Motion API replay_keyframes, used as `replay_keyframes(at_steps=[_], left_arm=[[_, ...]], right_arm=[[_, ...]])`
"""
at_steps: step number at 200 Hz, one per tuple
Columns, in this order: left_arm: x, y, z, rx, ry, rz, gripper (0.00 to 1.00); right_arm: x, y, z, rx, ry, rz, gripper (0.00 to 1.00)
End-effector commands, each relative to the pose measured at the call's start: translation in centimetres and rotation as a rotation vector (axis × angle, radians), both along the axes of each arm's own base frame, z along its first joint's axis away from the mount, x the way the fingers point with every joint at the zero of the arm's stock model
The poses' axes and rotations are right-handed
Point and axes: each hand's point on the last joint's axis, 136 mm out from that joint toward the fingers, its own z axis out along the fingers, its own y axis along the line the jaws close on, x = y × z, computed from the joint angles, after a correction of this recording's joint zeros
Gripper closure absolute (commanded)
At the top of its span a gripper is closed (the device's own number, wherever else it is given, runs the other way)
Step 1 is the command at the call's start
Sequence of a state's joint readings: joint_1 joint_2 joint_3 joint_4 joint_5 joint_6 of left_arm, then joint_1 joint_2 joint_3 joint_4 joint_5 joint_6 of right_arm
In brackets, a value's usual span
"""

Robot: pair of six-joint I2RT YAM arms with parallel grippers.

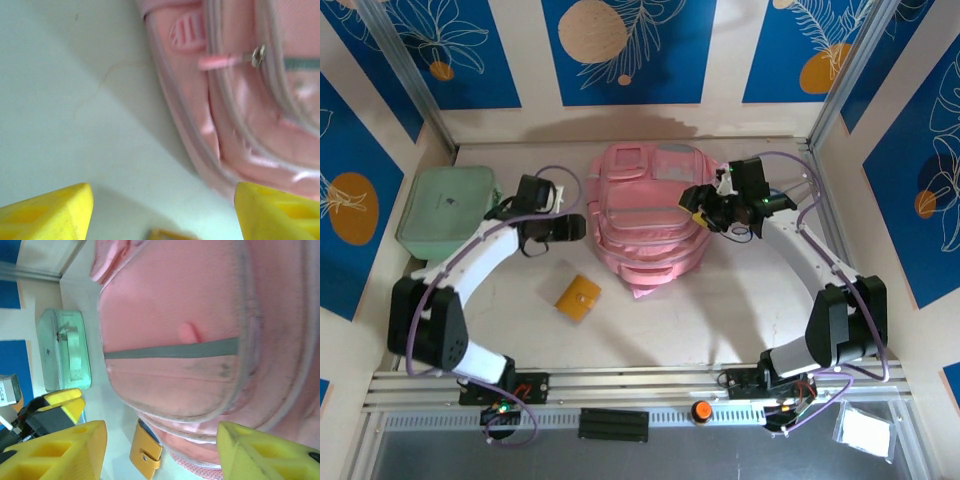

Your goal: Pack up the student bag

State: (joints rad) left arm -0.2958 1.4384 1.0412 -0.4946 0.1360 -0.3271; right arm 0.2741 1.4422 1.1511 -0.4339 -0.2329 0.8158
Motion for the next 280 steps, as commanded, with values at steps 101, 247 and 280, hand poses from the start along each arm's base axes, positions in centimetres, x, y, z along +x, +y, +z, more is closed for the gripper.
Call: replay_keyframes(at_steps=[101, 247, 280], left_arm=[[-11.5, 1.4, -10.1, 0.005, 0.369, 0.013, 0.41], [-12.1, -2.2, -12.3, -0.163, 0.514, -0.021, 0.74], [-12.0, -1.9, -11.5, -0.152, 0.489, -0.028, 0.88]], right_arm=[[-0.3, 5.6, 0.4, -0.135, -0.086, 0.142, 0.40], [-0.6, 5.5, -0.6, -0.153, -0.059, 0.136, 0.41], [-0.6, 5.5, -0.6, -0.150, -0.057, 0.134, 0.41]])
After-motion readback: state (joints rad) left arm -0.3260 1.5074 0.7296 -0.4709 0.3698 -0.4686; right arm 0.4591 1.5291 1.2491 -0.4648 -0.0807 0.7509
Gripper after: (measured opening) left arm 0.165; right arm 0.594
